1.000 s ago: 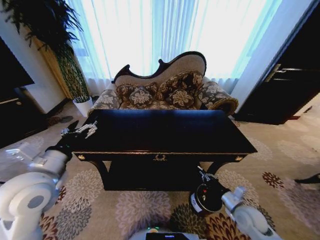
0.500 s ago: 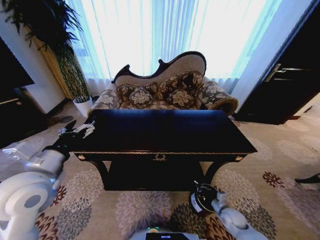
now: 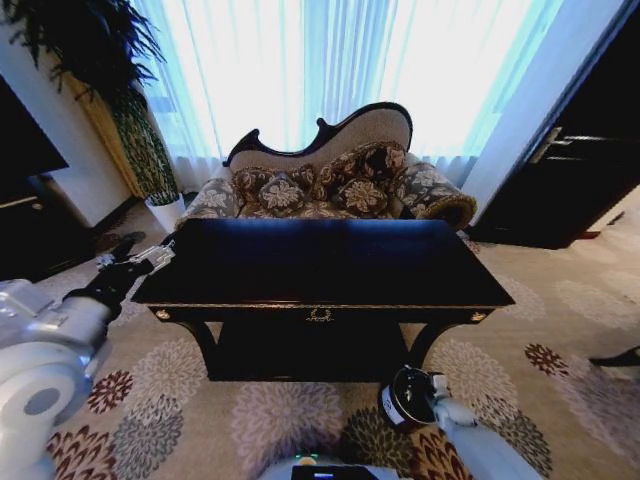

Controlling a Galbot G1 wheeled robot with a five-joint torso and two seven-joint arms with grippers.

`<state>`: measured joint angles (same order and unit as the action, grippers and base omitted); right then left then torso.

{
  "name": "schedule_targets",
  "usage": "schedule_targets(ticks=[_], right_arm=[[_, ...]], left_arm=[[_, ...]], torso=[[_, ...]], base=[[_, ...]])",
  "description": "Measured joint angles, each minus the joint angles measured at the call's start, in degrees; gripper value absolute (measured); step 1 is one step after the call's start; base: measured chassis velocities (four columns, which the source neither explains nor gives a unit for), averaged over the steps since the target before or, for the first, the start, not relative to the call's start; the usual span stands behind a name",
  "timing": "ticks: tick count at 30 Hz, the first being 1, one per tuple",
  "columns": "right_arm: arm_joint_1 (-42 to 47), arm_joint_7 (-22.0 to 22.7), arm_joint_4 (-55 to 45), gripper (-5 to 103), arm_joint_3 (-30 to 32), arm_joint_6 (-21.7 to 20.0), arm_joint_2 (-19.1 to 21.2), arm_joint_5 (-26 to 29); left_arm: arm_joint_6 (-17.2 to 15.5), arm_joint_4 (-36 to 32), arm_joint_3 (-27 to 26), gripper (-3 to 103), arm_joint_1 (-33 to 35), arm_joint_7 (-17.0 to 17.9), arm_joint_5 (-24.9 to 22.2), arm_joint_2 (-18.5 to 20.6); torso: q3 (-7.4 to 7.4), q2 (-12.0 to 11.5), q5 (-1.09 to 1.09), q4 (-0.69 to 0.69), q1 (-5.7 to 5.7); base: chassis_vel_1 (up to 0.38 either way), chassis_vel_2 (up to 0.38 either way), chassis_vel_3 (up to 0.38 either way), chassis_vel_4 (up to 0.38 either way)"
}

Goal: Move to the front of the table and place the trash on the table into the trash bin.

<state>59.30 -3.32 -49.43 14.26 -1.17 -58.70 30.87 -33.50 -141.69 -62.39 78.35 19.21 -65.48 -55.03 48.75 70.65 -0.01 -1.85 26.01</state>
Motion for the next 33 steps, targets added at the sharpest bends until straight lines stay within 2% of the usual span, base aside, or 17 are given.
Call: schedule_targets(ticks=[5,11,16,21,24,27,29,32,33], right_arm=[[-2.6,0.0,5.6,3,0.2,-0.5,0.3,-1.2],[-1.5,0.0,6.2,3,1.1,-1.4,-0.4,-2.5],[0.9,-0.6,6.2,3,2.2,-0.7,-3.4,-4.8],[0.9,0.0,6.9,0,2.5,-0.2,-4.6,-5.9],[1.1,0.8,6.6,7,2.5,-1.1,-4.9,-6.0],[1.5,1.6,5.8,23,2.6,-1.8,-4.8,-6.8],[1.6,1.7,5.7,23,2.6,-1.8,-4.7,-7.2],[2.6,1.6,4.7,39,3.0,-1.8,-3.9,-8.5],[2.6,1.6,4.7,39,3.0,-1.8,-3.9,-8.5]], left_arm=[[-0.1,-0.3,-1.0,100,0.5,0.0,-0.4,0.2],[-0.1,-0.4,-2.0,100,1.0,0.1,-0.7,0.3],[-0.2,-1.1,-2.5,100,0.9,0.1,-1.5,0.6],[-0.2,-1.5,-2.8,100,1.0,0.2,-1.8,0.9],[-0.4,-1.6,-4.0,100,1.4,0.6,-3.0,1.1],[-0.6,-1.6,-5.8,100,1.9,0.9,-4.5,1.2],[-0.6,-1.6,-6.0,100,1.9,0.9,-4.6,1.2],[-0.6,-1.6,-5.9,100,2.0,0.9,-4.8,1.0],[-0.6,-1.6,-5.9,100,2.0,0.9,-4.8,1.0]], torso=[[0.00,0.0,0.00,-0.01,0.00],[0.00,0.0,-0.02,-0.01,0.00],[0.00,0.0,0.01,-0.02,0.00],[0.00,0.0,-0.01,-0.01,0.00],[0.00,0.0,0.00,-0.01,0.00],[0.00,0.0,0.00,0.00,0.00],[-0.01,0.0,0.00,0.00,0.00],[-0.01,0.0,-0.01,-0.02,0.00],[-0.01,0.0,-0.01,-0.02,0.00]], base=[[0.000,0.000,0.000,0.000],[0.000,0.000,0.000,0.000],[0.000,0.000,0.000,0.000],[0.000,0.000,0.000,0.000],[0.000,0.000,0.000,0.000],[0.000,0.000,0.000,0.000],[0.000,0.000,0.000,0.000],[0.000,0.000,0.000,0.000],[0.000,0.000,0.000,0.000]])
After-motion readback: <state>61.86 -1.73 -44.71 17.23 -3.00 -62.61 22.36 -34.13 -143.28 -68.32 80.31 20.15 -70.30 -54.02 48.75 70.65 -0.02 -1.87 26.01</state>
